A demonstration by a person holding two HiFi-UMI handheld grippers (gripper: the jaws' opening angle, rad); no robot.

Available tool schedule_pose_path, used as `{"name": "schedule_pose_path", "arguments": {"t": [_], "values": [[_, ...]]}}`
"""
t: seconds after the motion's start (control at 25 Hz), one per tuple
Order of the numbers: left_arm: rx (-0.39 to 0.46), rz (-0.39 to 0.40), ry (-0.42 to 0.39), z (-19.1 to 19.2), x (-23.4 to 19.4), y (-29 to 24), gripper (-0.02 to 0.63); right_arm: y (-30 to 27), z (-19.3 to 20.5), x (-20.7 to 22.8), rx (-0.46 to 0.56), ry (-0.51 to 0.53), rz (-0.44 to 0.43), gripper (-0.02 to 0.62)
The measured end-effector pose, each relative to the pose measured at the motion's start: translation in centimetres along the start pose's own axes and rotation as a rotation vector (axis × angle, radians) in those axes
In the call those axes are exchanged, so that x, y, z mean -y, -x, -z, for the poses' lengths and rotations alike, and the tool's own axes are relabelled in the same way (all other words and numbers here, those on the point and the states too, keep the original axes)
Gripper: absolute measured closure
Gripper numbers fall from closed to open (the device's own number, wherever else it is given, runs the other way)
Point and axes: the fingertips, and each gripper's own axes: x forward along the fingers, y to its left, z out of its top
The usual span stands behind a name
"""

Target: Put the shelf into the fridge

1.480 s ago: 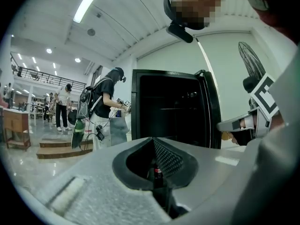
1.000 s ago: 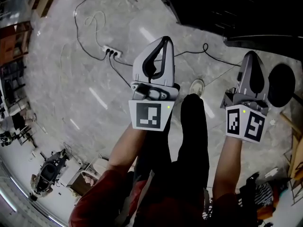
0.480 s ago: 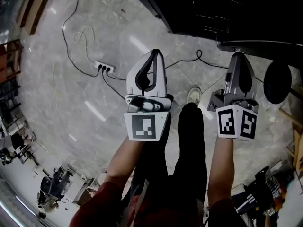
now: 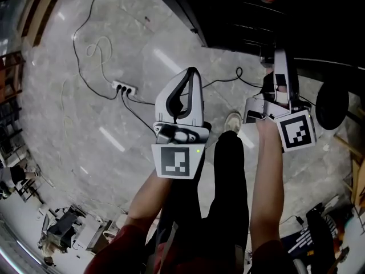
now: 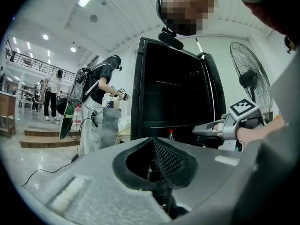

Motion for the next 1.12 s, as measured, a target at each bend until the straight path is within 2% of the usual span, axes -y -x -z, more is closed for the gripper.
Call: {"name": "schedule_pose_path", "arguments": {"t": [0.28,0.48,0.8,0.92,1.12], "values": [[0.002,0.040,-0.021,-0.2,0.5,-0.3,0.601,-2.9,-1.6,1.3,0.121,-0.291,-0.029,0.373],[0.000,0.037,-0.014,-0.3,0.0,-0.5,0.601,-6.1,-3.0,1.5,0.193,-0.473,-0.038,0.360],[-0.004,0.035,-0.015,0.1,-0.6,-0.2,0.601,-11.3,-5.1,-0.3,0.222,-0.580,-0.074,0.360],[-0.006,0.034,-0.011,0.2,-0.6,-0.1,0.601,-12.2,-5.6,-0.3,0.240,-0.584,-0.072,0.364],[-0.012,0.036,-0.010,0.3,-0.5,-0.1,0.601,-13.3,-5.9,0.7,0.269,-0.605,-0.049,0.404]]}}
